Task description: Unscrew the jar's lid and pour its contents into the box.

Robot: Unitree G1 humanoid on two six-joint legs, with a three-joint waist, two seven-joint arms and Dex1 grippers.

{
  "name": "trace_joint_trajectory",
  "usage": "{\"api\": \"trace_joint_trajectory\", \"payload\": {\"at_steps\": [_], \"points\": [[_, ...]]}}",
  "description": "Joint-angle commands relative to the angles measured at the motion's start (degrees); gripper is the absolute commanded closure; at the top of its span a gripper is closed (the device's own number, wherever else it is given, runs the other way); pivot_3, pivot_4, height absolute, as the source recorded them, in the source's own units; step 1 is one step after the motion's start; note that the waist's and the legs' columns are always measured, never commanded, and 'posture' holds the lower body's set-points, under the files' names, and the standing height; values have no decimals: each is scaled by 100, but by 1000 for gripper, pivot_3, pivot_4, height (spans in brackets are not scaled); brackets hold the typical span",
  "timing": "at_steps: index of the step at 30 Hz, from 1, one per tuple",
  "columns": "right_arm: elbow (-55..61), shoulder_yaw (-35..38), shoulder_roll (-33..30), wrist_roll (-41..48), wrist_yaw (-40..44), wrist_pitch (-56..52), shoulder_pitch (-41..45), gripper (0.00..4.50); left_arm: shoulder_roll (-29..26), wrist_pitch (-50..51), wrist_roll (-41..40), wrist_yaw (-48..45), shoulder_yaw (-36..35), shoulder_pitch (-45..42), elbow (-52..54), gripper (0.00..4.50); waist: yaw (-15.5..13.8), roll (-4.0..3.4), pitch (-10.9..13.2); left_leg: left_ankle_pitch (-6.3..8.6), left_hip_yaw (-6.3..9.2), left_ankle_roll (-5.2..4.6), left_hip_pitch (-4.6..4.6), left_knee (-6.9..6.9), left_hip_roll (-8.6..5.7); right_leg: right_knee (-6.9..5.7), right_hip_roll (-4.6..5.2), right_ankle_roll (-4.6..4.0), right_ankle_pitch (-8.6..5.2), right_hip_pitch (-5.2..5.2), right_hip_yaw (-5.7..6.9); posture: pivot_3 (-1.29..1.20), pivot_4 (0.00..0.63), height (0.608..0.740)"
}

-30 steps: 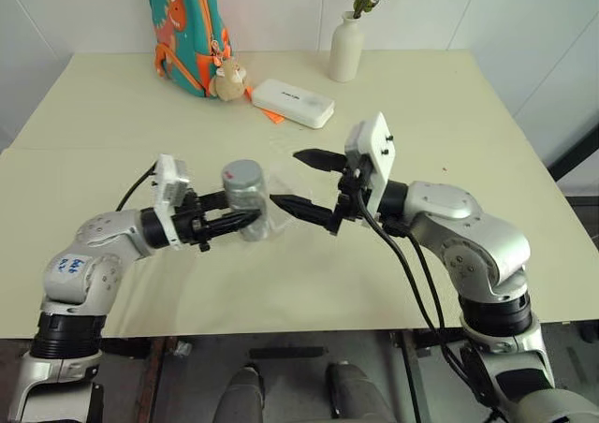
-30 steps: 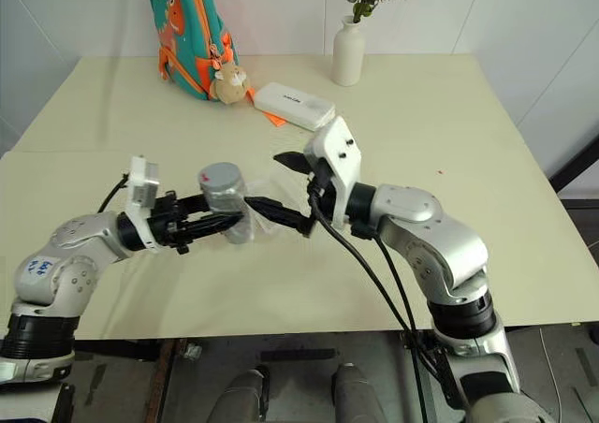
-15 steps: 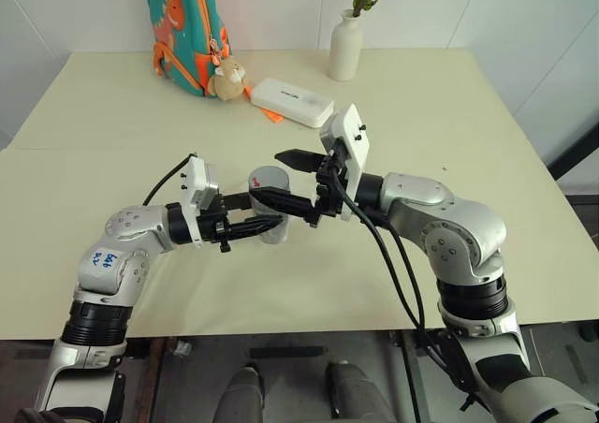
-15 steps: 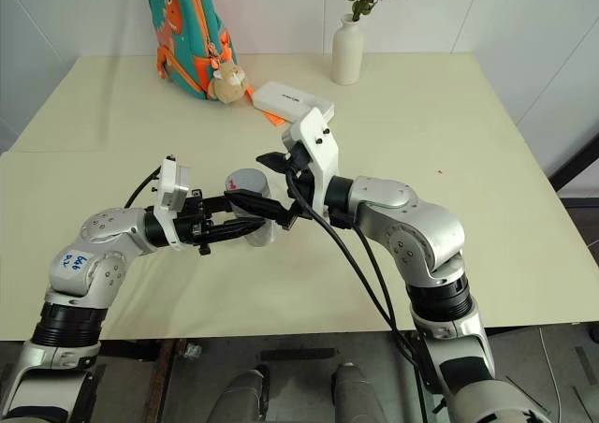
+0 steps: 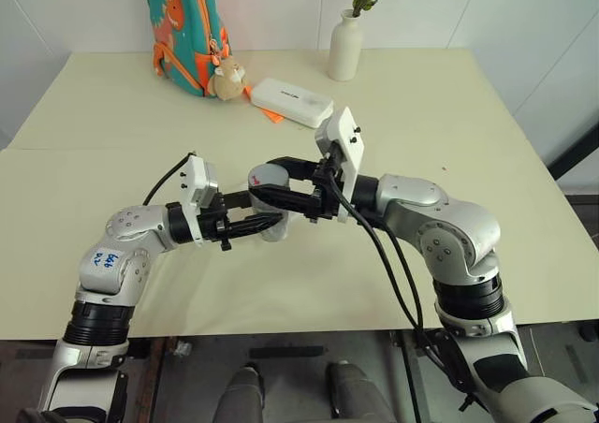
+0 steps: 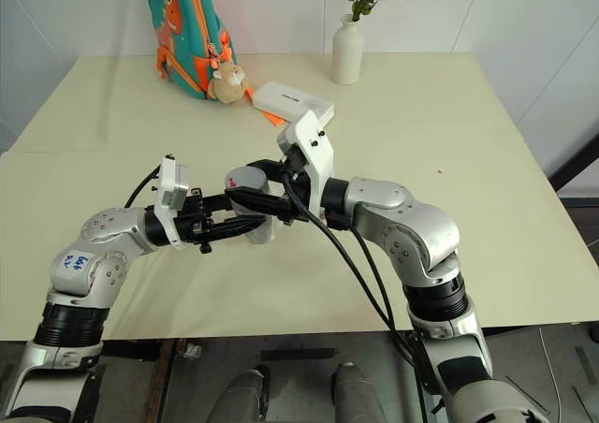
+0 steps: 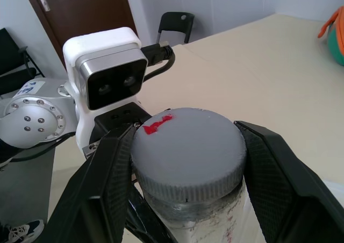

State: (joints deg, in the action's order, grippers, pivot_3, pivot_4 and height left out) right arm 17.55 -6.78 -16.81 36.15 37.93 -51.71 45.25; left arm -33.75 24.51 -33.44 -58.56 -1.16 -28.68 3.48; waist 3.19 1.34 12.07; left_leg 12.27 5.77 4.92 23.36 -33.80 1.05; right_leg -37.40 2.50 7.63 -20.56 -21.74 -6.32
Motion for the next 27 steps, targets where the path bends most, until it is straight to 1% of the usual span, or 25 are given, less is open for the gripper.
{"api": "trace_joint_trajectory", "payload": {"at_steps": [1, 2, 4, 7, 10, 17, 23, 24, 25, 26, 27], "points": [[91, -37, -485, 430, 1289, 221, 193, 1958, 96, -46, -321, -453, -106, -386, -26, 2512, -2, 0, 1, 0, 0, 0, 0, -1, 0, 1, 0, 0, 0, 1, 1, 0, 150, 740], [52, -70, -687, 510, 1758, 303, 273, 1958, 124, -54, -375, -647, -91, -482, -100, 2512, -9, -2, 4, 0, 0, 0, 1, -1, -1, 3, 0, 0, 0, 2, 2, 0, 150, 740], [-120, -126, -957, 613, 2420, 406, 473, 1958, 84, -5, -333, -995, 17, -623, -224, 2512, -10, -1, 5, 0, -1, 0, 2, -4, -4, 5, 1, 2, -1, 4, 4, 0, 150, 740], [-501, -196, -1161, 646, 3084, 484, 759, 1958, 3, -142, -133, -1464, 206, -798, -417, 2512, 32, -1, 6, 1, -1, -1, -2, -3, -1, 5, -1, 2, -1, 6, 3, 0, 150, 740], [-827, -267, -1258, 518, 3492, 630, 915, 1958, 44, -368, -3, -1656, 221, -1018, -672, 2512, 42, -1, 7, 1, -1, -1, -3, -2, 5, 2, -8, 2, -1, 3, 3, 0, 150, 740], [-1060, -310, -1213, 292, 3537, 903, 985, 1958, 131, -710, 102, -1614, 95, -1270, -1081, 2512, 7, -1, 8, 1, -1, -1, 6, -11, 5, 5, -5, 3, -2, 1, 3, 0, 150, 740], [-1080, -187, -1122, 266, 3255, 844, 953, 1958, 132, -835, 96, -1580, 71, -1251, -1125, 2512, 7, -1, 8, 1, -1, -1, 6, -11, 5, 4, -5, 4, -2, -1, 3, 0, 150, 740], [-1085, -161, -1106, 278, 3202, 806, 954, 1238, 139, -839, 91, -1568, 75, -1251, -1119, 2512, 8, -1, 8, 1, -1, -1, 6, -11, 5, 3, -5, 4, -2, -1, 3, 0, 150, 740], [-1077, -135, -1087, 290, 3158, 790, 950, 899, 146, -840, 88, -1556, 76, -1245, -1102, 2512, 8, -1, 8, 1, 0, -1, 6, -11, 5, 2, -5, 4, -2, -1, 3, 0, 150, 740], [-1080, -100, -1065, 284, 3111, 811, 950, 651, 156, -847, 92, -1545, 74, -1238, -1092, 2512, 8, -1, 8, 1, 0, -1, 6, -12, 6, 2, -6, 4, -2, -1, 3, 0, 150, 740], [-1080, -49, -1033, 289, 3059, 839, 951, 260, 161, -847, 92, -1536, 63, -1221, -1074, 2512, 10, -1, 8, 1, 0, -1, 6, -12, 6, 1, -6, 4, -2, -1, 3, 0, 150, 740]]}}
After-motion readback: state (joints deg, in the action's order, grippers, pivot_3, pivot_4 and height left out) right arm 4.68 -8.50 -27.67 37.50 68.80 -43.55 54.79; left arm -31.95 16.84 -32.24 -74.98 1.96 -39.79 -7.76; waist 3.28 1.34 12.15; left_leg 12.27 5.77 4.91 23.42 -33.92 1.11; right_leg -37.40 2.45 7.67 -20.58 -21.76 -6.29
